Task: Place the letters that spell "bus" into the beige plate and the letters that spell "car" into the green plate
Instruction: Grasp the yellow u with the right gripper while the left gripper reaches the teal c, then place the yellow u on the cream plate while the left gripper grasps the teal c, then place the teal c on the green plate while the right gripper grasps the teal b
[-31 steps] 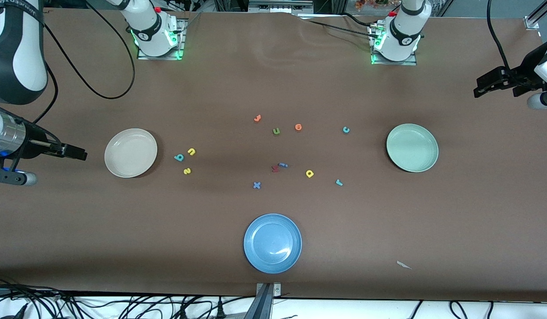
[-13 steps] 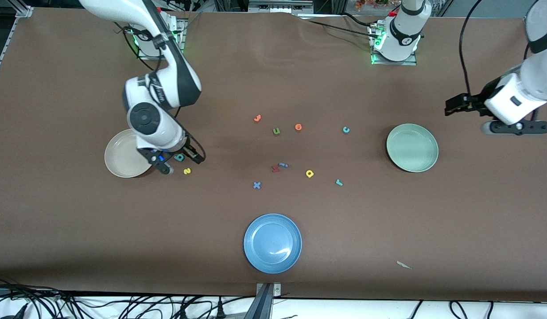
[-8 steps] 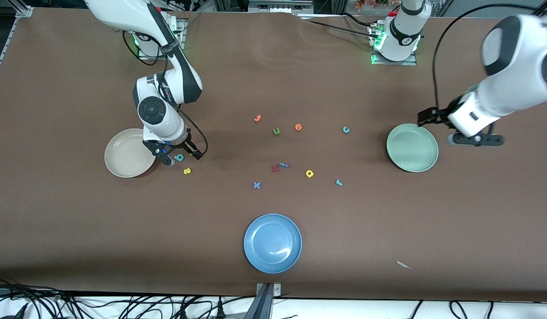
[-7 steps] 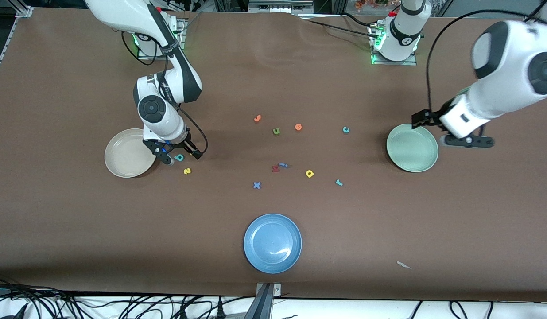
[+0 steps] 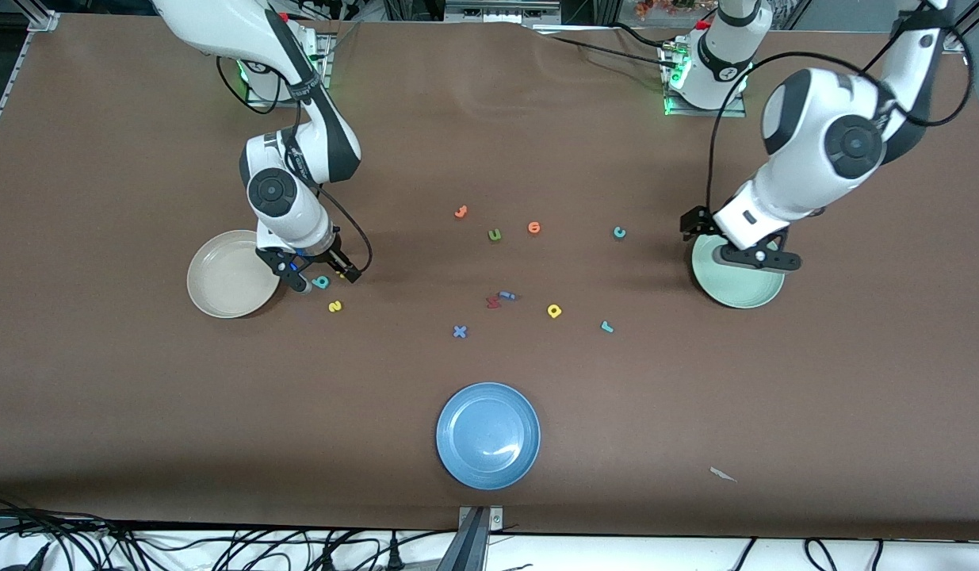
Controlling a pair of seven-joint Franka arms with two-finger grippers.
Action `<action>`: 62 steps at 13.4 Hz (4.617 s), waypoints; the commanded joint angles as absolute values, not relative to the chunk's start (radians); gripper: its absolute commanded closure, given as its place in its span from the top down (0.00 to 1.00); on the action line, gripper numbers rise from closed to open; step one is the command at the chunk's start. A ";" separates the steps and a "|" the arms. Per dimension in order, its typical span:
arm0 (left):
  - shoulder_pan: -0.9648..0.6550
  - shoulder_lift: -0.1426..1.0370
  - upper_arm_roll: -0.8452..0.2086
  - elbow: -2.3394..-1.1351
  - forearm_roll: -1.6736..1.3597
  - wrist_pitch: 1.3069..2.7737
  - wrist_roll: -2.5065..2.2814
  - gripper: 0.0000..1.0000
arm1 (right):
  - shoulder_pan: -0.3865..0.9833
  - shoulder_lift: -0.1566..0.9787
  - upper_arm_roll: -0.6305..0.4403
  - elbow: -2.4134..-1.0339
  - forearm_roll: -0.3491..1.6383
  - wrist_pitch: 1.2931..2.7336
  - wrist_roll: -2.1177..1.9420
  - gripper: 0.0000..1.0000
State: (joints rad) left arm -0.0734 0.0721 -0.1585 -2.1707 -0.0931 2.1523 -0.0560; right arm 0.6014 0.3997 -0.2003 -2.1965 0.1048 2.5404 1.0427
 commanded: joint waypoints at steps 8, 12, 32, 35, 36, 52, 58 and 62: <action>-0.241 0.307 -0.153 -2.275 -0.112 2.473 -0.101 1.00 | 0.597 0.456 -0.198 -2.201 0.110 2.629 1.028 0.77; -0.287 0.330 -0.152 -2.290 -0.109 2.476 -0.167 1.00 | 0.598 0.462 -0.198 -2.198 0.112 2.637 1.031 0.61; -0.328 0.351 -0.153 -2.382 -0.109 2.557 -0.170 0.79 | 0.502 0.462 -0.479 -1.856 0.110 1.993 0.335 0.08; -0.330 0.357 -0.153 -2.364 -0.114 2.560 -0.170 0.79 | 0.427 0.503 -0.477 -1.887 0.112 2.011 0.175 0.09; -0.331 0.359 -0.153 -2.361 -0.112 2.560 -0.170 0.79 | 0.413 0.520 -0.477 -1.894 0.112 2.023 0.148 0.09; -0.337 0.356 -0.153 -2.361 -0.107 2.560 -0.169 0.21 | 0.457 0.477 -0.255 -1.845 0.112 1.991 0.203 0.99; -0.206 0.200 -0.150 -2.347 -0.060 2.504 -0.091 0.12 | 0.457 0.482 -0.204 -1.974 0.113 2.198 0.213 0.98; -0.034 0.147 -0.118 -2.352 -0.051 2.485 0.155 0.12 | 0.456 0.504 -0.184 -1.993 0.115 2.287 0.232 0.95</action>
State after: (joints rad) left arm -0.1065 0.1757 -0.1343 -2.3291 -0.0700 2.4997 0.0157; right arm 0.4682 0.5036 -0.2011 -1.9708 0.1069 2.2331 0.2239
